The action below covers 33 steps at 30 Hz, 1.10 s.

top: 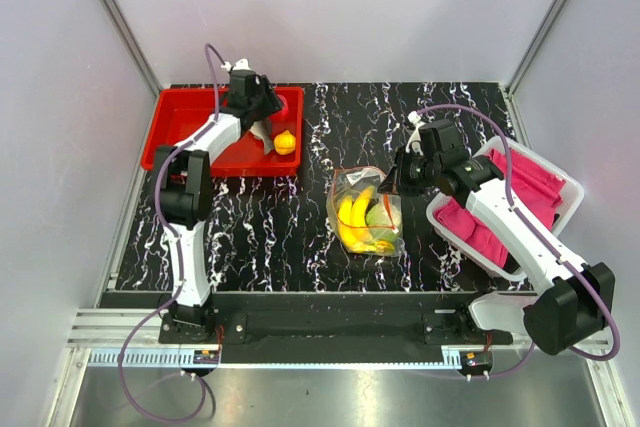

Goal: Open the zip-top bag and remove the fake food

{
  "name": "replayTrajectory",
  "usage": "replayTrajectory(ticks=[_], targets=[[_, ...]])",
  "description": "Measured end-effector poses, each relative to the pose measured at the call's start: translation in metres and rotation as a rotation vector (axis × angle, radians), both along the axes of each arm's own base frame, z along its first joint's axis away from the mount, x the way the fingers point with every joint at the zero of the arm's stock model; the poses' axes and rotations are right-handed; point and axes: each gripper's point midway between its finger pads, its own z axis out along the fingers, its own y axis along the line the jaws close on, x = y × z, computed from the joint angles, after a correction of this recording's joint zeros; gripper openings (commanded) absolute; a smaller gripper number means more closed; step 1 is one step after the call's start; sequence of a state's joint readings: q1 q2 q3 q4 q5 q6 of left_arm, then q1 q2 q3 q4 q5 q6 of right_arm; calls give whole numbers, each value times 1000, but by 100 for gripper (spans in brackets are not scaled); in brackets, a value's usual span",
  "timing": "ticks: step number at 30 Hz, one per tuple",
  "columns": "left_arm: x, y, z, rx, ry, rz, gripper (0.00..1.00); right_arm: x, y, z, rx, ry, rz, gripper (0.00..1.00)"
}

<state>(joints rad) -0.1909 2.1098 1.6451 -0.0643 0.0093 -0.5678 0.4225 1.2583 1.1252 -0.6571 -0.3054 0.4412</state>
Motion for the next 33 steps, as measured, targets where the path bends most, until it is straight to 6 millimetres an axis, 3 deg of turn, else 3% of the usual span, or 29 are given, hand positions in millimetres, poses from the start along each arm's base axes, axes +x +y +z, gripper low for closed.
replayTrajectory(ticks=[2,4,9,13,17,21,25,29,33], targets=[[3,-3,-2,-4,3,-10,65,0,0,0,2,0,2,0],[1,-3,-6,-1,16,-15,73,0,0,0,2,1,2,0],[-1,-1,-7,14,19,-22,77,-2,2,1,9,4,10,0],[-22,3,-4,27,49,-27,78,-3,3,1,17,7,17,0],[-54,3,31,9,18,-43,74,-3,4,2,20,9,19,0],[-102,-12,90,-32,-88,-105,69,-4,5,3,27,11,22,0],[-168,-72,131,-88,-198,-279,61,-4,8,10,45,4,32,0],[-258,-142,135,-149,-226,-506,51,-3,9,14,52,-4,34,0],[-318,-172,116,-176,-189,-624,40,-4,10,17,61,-6,36,0]])
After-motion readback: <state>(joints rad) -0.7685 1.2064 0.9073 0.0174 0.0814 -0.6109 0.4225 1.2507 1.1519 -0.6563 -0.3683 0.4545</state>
